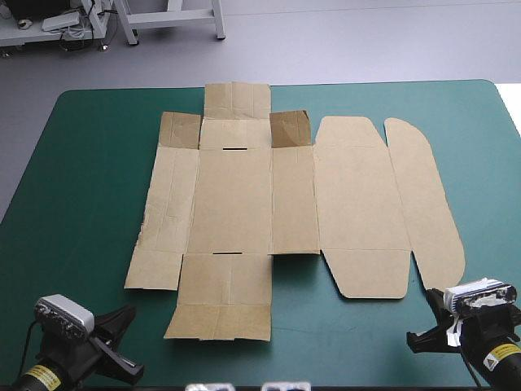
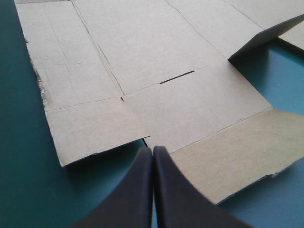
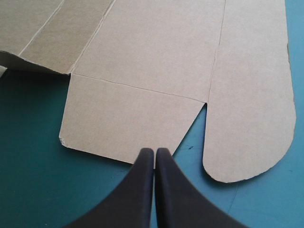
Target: Fold the box
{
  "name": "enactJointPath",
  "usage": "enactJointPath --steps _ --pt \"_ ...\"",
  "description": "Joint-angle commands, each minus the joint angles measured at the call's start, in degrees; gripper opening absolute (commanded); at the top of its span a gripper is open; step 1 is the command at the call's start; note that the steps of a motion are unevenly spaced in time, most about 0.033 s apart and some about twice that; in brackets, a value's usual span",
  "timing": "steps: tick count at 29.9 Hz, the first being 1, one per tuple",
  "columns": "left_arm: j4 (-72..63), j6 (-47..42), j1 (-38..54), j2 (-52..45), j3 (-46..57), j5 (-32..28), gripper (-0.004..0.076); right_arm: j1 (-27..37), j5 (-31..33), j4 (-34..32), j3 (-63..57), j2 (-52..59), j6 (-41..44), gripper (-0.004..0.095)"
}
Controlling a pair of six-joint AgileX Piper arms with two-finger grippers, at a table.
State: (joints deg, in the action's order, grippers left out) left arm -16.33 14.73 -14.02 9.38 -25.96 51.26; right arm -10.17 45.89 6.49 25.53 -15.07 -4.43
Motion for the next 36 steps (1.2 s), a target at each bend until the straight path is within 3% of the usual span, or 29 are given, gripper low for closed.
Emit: enactJointPath --steps 1,10,14,23,36 --pt "-1.6 -0.2 0.0 0.6 -1.4 -3.5 -0.0009 0.1 -3.9 -0.1 1.5 -0.5 -0.5 0.0000" --pt "-1.9 -0.4 0.0 0.9 -1.9 -3.5 -0.0009 0.1 -3.9 -0.1 1.5 -0.5 -0.5 0.0000" --pt "-1.6 -0.4 0.0 4.4 -6.9 -3.5 -0.0009 0.1 -3.9 -0.1 1.5 -0.5 -0.5 0.0000" --pt "2.4 -3.1 0.0 27.0 -28.7 -0.9 -0.0009 0.1 -3.9 -0.1 1.5 -0.5 -0.5 0.0000" --pt "2.6 -3.4 3.0 57.9 -43.8 -5.5 -0.0009 0.1 -3.9 -0.1 1.5 -0.5 -0.5 0.0000"
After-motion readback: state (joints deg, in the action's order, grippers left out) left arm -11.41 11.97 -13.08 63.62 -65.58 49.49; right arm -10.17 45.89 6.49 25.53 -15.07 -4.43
